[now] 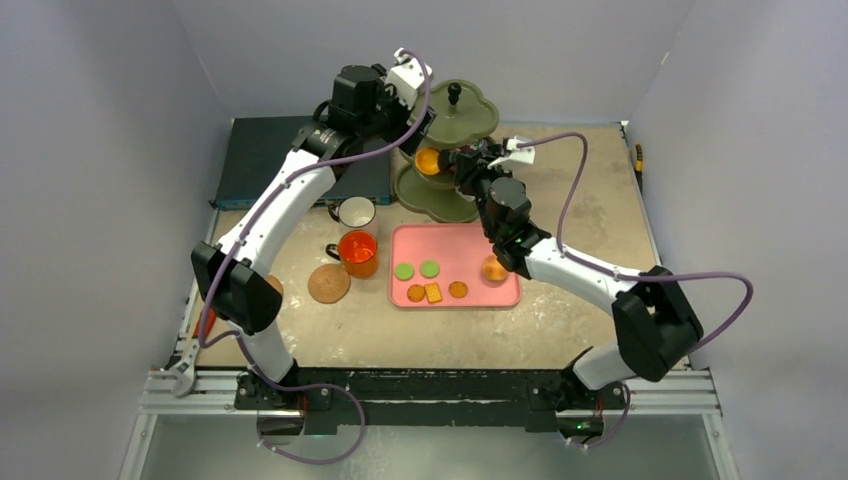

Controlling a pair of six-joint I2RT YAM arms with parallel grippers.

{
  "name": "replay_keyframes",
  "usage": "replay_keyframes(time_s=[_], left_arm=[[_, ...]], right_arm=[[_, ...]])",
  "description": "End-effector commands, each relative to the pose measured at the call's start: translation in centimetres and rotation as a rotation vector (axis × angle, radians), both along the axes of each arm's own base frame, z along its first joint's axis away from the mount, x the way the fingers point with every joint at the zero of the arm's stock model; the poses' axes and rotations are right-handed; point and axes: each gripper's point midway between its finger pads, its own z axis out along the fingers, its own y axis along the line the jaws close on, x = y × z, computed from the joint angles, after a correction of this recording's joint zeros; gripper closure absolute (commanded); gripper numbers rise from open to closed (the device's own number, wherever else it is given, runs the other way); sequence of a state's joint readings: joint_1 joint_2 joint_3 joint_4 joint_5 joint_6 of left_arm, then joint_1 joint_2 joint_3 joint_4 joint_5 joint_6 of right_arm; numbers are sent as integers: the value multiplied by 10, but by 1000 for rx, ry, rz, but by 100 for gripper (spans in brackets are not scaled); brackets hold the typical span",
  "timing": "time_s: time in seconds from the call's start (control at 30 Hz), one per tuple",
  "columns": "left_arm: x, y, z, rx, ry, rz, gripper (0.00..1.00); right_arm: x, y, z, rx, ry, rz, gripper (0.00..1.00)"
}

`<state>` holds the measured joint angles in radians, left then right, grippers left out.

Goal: Serve the afternoon tea

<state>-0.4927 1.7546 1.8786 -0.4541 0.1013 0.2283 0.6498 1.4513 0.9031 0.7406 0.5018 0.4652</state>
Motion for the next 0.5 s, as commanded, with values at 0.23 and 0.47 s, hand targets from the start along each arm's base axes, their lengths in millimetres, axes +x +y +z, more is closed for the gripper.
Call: replay_keyframes(time_s=[0.23, 0.47], left_arm=[[1, 3, 13, -17, -41, -10, 3], [7, -3, 12, -44, -44, -49, 3]], right_arm=[[18, -10, 16, 84, -67, -132, 78], [8, -4, 27, 92, -81, -92, 51]])
